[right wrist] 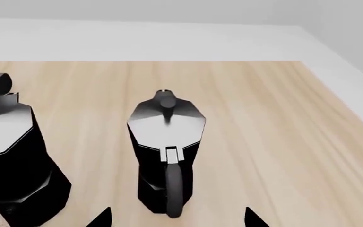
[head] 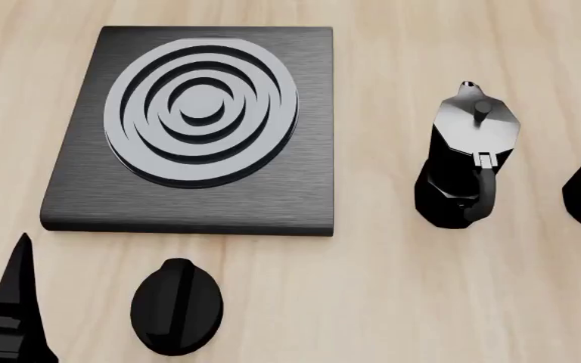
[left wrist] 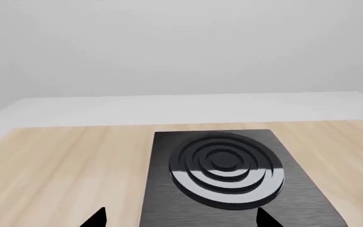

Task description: Put the right moka pot on the stove.

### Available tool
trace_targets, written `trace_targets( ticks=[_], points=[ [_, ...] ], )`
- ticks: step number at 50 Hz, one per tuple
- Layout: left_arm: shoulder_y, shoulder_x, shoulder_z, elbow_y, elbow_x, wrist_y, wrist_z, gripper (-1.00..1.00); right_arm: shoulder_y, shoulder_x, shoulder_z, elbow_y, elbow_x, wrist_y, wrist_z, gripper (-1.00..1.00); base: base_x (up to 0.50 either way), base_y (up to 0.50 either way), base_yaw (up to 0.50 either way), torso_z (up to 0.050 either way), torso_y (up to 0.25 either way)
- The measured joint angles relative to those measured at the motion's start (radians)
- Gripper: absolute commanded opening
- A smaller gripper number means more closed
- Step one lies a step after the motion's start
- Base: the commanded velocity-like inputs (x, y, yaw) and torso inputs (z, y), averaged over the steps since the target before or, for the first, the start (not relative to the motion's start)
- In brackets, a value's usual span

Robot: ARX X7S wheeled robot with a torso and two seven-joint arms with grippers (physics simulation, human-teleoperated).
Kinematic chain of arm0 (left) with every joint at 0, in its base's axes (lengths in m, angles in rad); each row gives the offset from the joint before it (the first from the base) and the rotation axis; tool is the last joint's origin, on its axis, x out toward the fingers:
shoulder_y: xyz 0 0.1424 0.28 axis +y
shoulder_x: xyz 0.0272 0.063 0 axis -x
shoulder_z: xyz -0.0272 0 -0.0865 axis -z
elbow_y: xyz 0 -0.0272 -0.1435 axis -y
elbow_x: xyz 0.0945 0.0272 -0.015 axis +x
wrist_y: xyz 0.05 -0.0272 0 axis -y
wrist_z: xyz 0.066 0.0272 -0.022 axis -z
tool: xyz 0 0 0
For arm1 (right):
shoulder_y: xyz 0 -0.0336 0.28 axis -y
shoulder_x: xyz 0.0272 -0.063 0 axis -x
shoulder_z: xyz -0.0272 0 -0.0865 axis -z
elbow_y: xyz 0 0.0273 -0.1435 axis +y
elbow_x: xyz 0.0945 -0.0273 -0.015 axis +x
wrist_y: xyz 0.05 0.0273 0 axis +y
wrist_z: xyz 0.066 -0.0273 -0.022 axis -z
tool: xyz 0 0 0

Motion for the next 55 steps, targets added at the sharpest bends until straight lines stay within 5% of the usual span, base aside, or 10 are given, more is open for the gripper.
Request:
trace_targets(
  ticks=[55],
  points=[
    [-0.002,-0.028,0.035,0.000,0.016,0.028,-0.026,1.00,0.345,-0.049,-0.267,0.340,-0.137,-0.032,-0.125,1.00,0.00,0.00,0.00,0.000,0.000]
  ],
)
